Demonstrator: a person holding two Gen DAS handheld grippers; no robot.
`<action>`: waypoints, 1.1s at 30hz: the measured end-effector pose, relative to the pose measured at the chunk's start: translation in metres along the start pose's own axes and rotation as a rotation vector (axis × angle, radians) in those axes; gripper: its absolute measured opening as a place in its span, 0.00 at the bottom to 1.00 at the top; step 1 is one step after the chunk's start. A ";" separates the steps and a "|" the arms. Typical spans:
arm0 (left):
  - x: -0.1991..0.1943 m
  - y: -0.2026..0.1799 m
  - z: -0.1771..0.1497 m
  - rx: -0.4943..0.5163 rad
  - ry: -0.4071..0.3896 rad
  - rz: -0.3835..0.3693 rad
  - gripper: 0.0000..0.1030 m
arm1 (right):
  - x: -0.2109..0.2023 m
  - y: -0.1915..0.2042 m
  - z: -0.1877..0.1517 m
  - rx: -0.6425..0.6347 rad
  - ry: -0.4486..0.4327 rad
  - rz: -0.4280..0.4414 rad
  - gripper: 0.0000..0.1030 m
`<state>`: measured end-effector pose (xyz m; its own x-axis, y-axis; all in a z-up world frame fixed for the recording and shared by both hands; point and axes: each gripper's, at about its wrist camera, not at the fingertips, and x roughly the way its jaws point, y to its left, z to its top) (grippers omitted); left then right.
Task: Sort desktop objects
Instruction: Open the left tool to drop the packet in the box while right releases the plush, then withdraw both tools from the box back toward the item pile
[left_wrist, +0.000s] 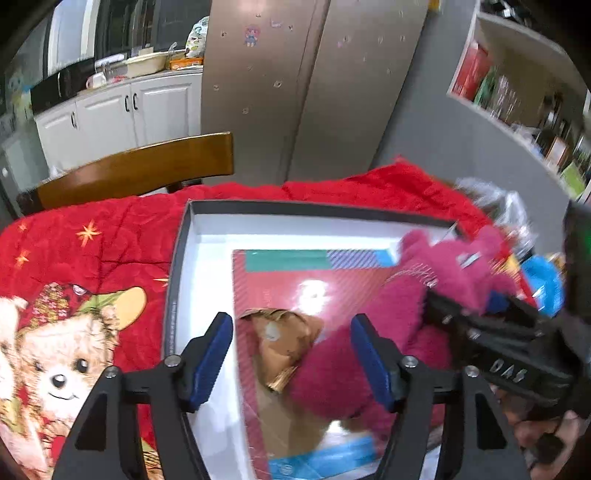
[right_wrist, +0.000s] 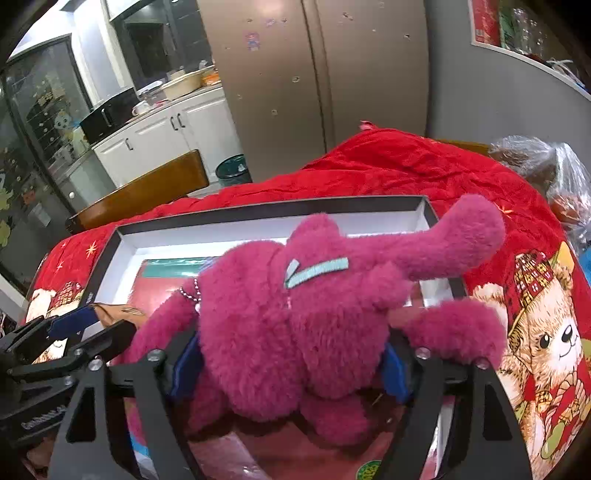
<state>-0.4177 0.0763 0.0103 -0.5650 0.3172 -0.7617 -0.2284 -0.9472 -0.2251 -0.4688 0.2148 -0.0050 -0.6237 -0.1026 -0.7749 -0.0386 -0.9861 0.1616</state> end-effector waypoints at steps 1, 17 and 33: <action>-0.002 0.002 0.001 -0.017 -0.007 -0.019 0.70 | -0.003 0.001 0.000 -0.004 -0.012 0.004 0.82; -0.059 -0.001 0.017 0.037 -0.186 0.118 0.77 | -0.068 0.000 0.015 0.024 -0.230 -0.005 1.00; -0.177 -0.043 -0.010 0.125 -0.376 0.070 0.79 | -0.229 0.038 -0.001 -0.032 -0.504 0.117 1.00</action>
<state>-0.3001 0.0602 0.1483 -0.8279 0.2688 -0.4923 -0.2605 -0.9616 -0.0869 -0.3267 0.2008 0.1785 -0.9214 -0.1439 -0.3611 0.0722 -0.9761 0.2048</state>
